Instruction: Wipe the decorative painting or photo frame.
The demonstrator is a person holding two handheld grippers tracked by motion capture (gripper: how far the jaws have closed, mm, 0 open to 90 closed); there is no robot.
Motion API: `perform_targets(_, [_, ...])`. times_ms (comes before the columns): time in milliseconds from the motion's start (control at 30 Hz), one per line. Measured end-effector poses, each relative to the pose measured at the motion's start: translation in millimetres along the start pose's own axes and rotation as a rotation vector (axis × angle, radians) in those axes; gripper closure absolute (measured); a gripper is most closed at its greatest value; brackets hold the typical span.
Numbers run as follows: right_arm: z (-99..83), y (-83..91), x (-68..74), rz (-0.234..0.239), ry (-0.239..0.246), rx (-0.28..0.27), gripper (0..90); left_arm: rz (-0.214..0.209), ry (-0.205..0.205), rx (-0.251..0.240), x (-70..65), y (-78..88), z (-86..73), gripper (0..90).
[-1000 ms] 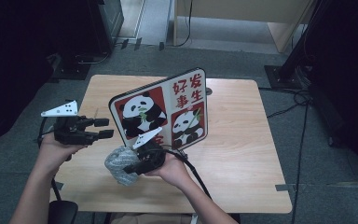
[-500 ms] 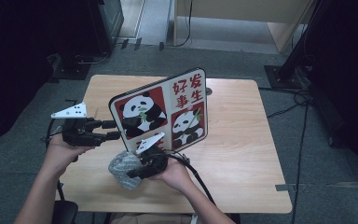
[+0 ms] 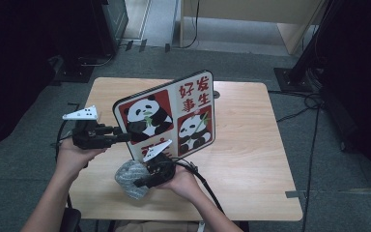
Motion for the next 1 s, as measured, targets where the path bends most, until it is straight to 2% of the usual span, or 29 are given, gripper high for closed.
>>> perform_targets(300, [8.5,11.0,5.1,0.023,0.004,-0.004,60.7,-0.010,0.015,0.001,3.6,-1.9,-2.9,75.2])
perform_targets(467, [14.7,18.8,7.7,0.021,0.020,-0.014,60.6,-0.012,0.017,-0.004,4.2,-1.8,-3.2,76.6])
perform_targets(500, [18.5,24.9,8.5,0.018,0.028,-0.019,60.6,-0.012,0.018,-0.003,4.3,-1.8,-3.3,76.9])
perform_targets(700, [26.3,37.8,10.3,0.011,0.032,-0.029,60.6,-0.014,0.014,-0.006,4.6,-1.8,-3.5,77.4])
perform_targets(767, [34.1,48.6,11.3,0.003,0.038,-0.046,60.6,-0.016,0.012,-0.004,4.4,-1.6,-3.6,77.5])
perform_targets(1000, [47.5,70.6,11.1,-0.026,0.032,-0.071,60.6,-0.019,0.006,-0.002,4.0,-1.4,-3.7,77.4])
Point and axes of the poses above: each handheld gripper's, and its own axes: y roughly backward along the jaws, z roughly out of its top, x roughly to its left, the point moved 3 cm from there along -y, roughly forward along the jaws, and after that the axes turned 10 degrees about -x, right-handed, at the moved point
